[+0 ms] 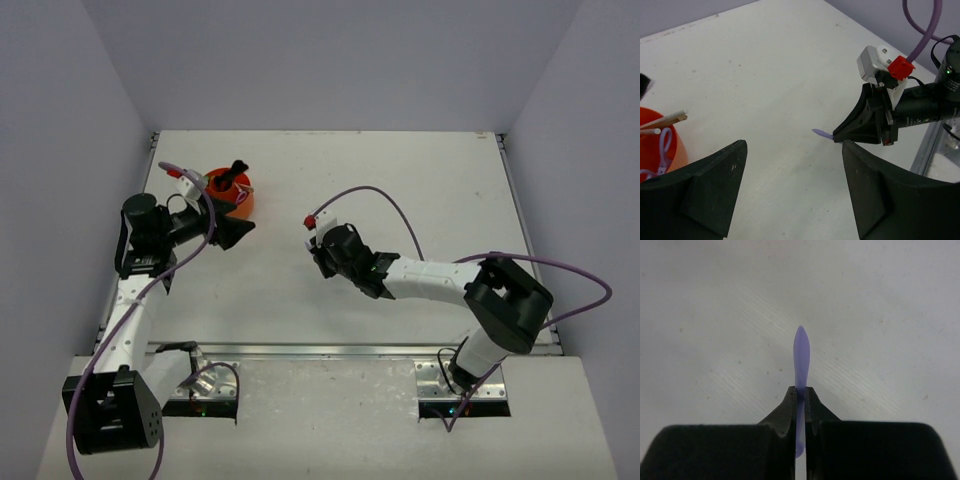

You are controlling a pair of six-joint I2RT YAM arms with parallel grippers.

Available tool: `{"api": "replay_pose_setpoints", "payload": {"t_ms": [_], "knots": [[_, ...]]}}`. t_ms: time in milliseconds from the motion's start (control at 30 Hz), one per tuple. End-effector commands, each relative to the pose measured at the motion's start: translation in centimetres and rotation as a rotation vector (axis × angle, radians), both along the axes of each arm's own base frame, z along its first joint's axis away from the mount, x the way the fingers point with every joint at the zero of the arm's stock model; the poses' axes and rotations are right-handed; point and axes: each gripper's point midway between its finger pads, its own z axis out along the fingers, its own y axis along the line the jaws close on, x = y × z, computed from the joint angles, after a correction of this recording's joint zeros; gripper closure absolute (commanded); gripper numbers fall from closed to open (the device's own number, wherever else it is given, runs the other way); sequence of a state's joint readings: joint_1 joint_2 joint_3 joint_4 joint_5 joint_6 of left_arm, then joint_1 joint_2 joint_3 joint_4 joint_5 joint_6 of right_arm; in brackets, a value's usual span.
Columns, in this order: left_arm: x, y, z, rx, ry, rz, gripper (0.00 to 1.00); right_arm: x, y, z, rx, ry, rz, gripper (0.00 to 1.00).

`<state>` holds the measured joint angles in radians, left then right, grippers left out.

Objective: Organize the makeup

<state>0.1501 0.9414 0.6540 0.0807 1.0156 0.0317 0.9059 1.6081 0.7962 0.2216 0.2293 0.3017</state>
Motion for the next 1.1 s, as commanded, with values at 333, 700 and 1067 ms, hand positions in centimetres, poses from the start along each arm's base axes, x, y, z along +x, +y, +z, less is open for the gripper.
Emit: {"api": "replay_pose_setpoints", "payload": {"t_ms": [333,700,1067], "knots": [[2.3,-1.7,-2.4,-0.254,0.277,0.168,0.24,4.8,7.7,10.9,0.199,-0.321,0.033,1.00],[3.9,-4.2,-3.6,-0.316,0.371,0.182,0.23,4.9,9.0,11.5,0.220,-0.334,0.045,1.00],[6.0,-4.3,-5.6,-0.324,0.437,0.277,0.31,4.8,9.6,11.9,0.235,-0.336,0.051,1.00]]}}
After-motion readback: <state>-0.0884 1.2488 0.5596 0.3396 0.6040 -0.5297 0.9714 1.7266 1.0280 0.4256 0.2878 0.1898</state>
